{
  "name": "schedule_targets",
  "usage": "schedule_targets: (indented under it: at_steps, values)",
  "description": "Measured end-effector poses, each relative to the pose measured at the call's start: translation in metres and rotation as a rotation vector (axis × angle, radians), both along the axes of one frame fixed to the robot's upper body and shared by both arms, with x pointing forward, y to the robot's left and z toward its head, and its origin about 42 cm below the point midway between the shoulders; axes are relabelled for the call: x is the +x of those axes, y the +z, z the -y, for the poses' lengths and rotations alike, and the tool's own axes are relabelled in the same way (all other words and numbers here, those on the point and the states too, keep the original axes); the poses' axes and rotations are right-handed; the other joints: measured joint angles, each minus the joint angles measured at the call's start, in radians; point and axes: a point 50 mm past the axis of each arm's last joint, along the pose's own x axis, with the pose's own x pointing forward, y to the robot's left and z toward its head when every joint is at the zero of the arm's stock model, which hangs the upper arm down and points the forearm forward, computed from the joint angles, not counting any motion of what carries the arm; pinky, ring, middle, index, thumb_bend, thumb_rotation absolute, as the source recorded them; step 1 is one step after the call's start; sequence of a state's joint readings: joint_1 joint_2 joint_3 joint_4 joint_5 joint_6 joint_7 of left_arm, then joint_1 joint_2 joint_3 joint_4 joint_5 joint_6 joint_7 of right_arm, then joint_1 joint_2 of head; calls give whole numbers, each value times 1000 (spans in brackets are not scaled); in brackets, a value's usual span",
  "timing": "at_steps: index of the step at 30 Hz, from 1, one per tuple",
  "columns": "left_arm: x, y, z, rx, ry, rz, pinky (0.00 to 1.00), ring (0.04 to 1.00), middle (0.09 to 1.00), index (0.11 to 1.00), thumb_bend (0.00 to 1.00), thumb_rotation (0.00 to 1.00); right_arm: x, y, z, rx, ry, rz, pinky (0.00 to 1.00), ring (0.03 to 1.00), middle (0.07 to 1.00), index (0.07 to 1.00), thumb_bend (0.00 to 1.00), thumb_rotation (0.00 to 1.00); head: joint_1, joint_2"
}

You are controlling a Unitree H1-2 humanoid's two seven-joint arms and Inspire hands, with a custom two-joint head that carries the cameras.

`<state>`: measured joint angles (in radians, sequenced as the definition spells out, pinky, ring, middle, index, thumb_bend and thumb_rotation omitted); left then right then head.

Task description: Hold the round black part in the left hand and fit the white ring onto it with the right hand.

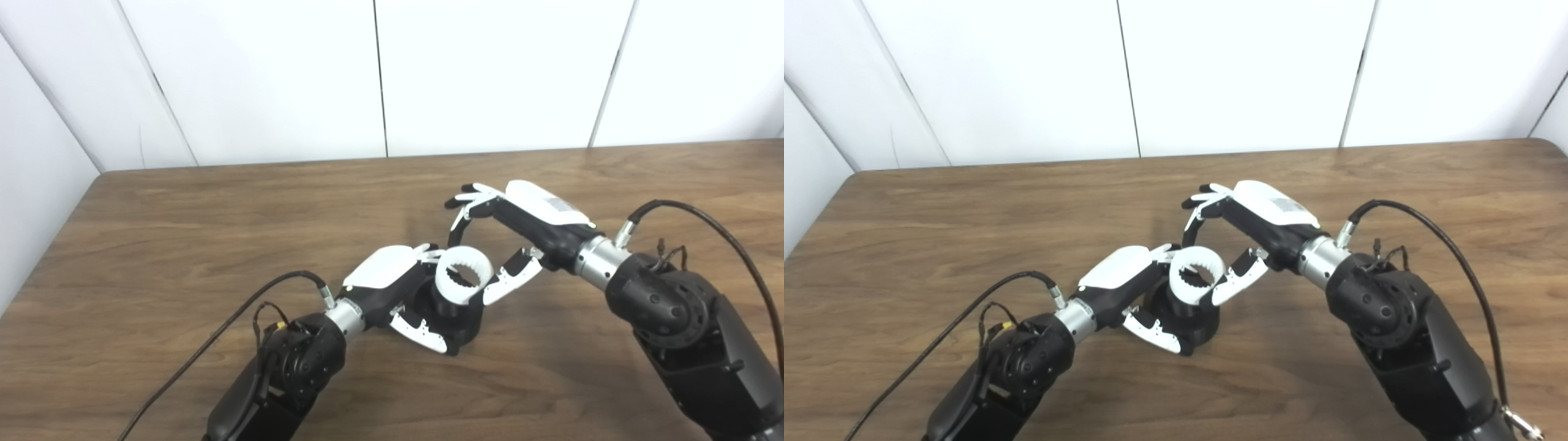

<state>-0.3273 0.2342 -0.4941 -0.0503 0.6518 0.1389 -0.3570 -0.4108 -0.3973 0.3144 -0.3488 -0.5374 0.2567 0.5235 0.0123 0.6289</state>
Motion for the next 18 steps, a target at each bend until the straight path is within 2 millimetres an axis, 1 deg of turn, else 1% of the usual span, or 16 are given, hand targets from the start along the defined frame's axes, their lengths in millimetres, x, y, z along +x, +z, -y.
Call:
schedule_targets:
  at_steps: [4,8,12,18]
  values:
    - [0,0,0,0,0,0,879,984,936,702,909,349,0,-1,-2,3,2,-2,882,974,878,579,863,222,0,-2]
    - [0,0,0,1,0,1,880,984,935,703,905,340,0,-3,-4,-7,3,-4,882,973,877,579,862,235,-2,0]
    - [0,0,0,1,0,1,884,985,936,705,905,337,1,-4,-5,-9,1,-2,885,975,876,579,866,221,-2,-2]
    - [0,0,0,0,0,0,880,984,935,706,911,344,2,-5,-6,-6,0,-5,879,968,873,579,872,225,2,2]
